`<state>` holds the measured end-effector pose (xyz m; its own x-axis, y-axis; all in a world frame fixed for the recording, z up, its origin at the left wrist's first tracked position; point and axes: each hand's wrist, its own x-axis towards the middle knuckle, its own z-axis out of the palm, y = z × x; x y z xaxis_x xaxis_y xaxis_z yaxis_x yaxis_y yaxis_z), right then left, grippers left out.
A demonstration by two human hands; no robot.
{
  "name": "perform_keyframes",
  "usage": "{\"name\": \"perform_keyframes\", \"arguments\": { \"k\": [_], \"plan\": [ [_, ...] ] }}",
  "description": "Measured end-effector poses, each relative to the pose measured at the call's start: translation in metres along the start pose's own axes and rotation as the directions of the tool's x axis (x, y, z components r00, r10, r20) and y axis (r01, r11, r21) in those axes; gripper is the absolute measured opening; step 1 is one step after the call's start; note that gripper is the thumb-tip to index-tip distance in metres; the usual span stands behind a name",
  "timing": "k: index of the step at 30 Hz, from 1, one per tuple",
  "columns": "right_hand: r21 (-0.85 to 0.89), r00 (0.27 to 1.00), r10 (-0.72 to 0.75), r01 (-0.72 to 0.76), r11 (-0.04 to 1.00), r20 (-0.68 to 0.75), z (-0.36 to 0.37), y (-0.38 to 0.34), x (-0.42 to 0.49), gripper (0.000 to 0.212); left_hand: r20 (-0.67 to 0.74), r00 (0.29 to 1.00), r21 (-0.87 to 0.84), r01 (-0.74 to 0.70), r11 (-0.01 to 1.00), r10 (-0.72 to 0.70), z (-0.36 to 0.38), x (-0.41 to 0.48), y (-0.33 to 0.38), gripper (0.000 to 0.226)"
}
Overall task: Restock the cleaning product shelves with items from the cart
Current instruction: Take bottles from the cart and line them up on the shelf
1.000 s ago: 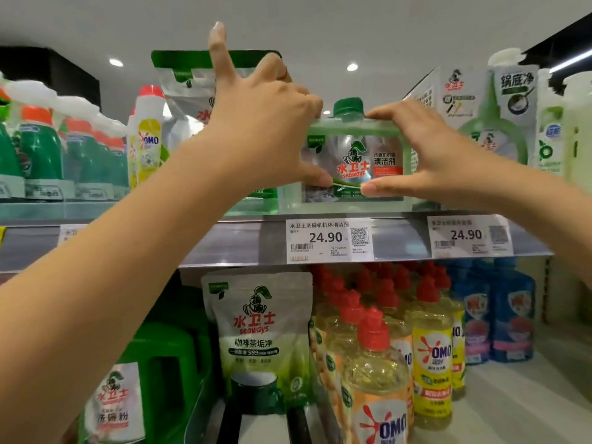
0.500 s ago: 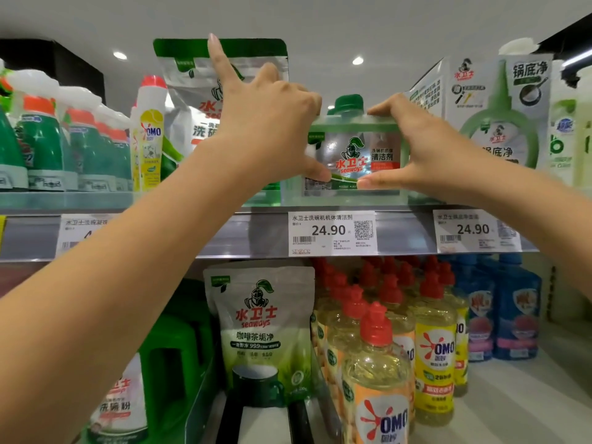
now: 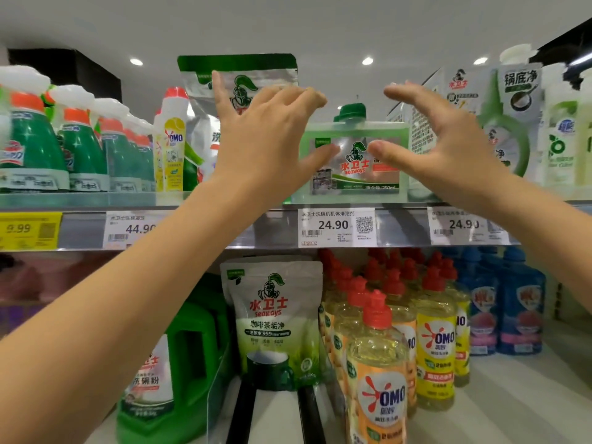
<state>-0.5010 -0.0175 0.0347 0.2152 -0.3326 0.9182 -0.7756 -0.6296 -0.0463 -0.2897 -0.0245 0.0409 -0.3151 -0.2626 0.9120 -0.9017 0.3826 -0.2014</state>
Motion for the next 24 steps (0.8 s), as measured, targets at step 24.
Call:
{"name": "perform_keyframes", "arguments": {
  "k": [24],
  "plan": [
    [0.711, 0.703, -0.275, -0.452, 0.539, 0.656, 0.131, -0.242, -0.279, 0.027, 0.312, 0.645, -0.128, 0.756, 0.642, -0.698, -0.188, -0.430, -0.025, 0.028]
  ]
}}
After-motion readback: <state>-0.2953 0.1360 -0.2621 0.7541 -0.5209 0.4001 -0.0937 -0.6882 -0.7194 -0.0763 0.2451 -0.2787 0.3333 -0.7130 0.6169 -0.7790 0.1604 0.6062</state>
